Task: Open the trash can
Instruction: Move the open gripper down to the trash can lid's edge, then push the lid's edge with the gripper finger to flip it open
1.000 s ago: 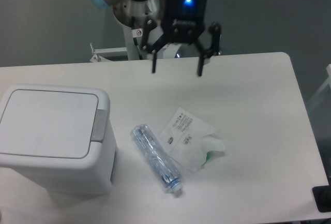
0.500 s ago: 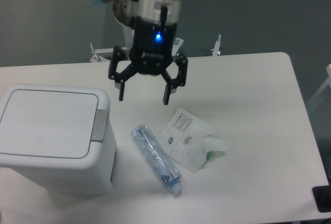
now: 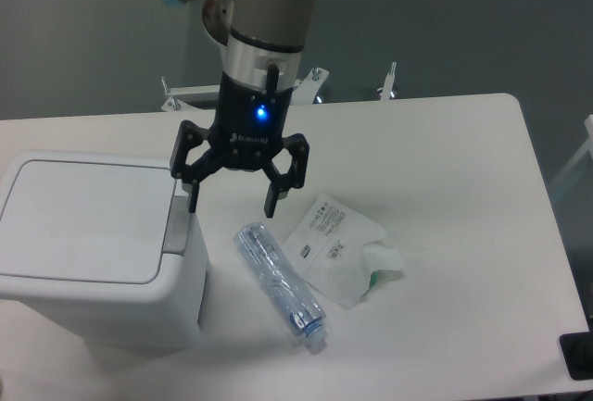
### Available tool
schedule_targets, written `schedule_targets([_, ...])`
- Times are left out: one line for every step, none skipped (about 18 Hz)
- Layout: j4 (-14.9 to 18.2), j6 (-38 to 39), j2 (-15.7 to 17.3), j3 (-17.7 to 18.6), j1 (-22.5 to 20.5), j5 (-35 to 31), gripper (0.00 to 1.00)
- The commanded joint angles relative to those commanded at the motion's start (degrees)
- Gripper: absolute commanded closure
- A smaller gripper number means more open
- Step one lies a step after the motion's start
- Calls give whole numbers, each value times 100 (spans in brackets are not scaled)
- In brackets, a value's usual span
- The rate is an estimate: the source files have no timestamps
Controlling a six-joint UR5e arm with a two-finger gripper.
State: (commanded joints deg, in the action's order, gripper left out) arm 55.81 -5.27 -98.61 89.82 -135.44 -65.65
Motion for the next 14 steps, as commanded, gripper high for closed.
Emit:
schedule_targets([0,0,-26,0,17,0,0])
schedule_targets([9,0,-35,0,26,0,0])
schedule_targets([9,0,-44,0,26,0,0])
schedule_targets([9,0,-70,0,26,0,0])
schedule_targets([0,0,-79,-9,26,0,0])
schedule_targets([0,0,-88,-9,35,0,0])
schedule_targets([0,0,-97,-9,35,0,0])
schedule_targets([0,0,-114,-9,35,0,0])
schedule_targets([0,0,-132,-9,35,0,0])
schedule_targets([0,0,-141,-9,35,0,0])
schedule_targets([-9,0,-150,-9,35,0,0])
schedule_targets([-35,0,-167,-9,35,0,0])
schedule_targets([-53,0,-176,-9,35,0,0])
schedule_targets([-62,0,-176,0,35,0,0])
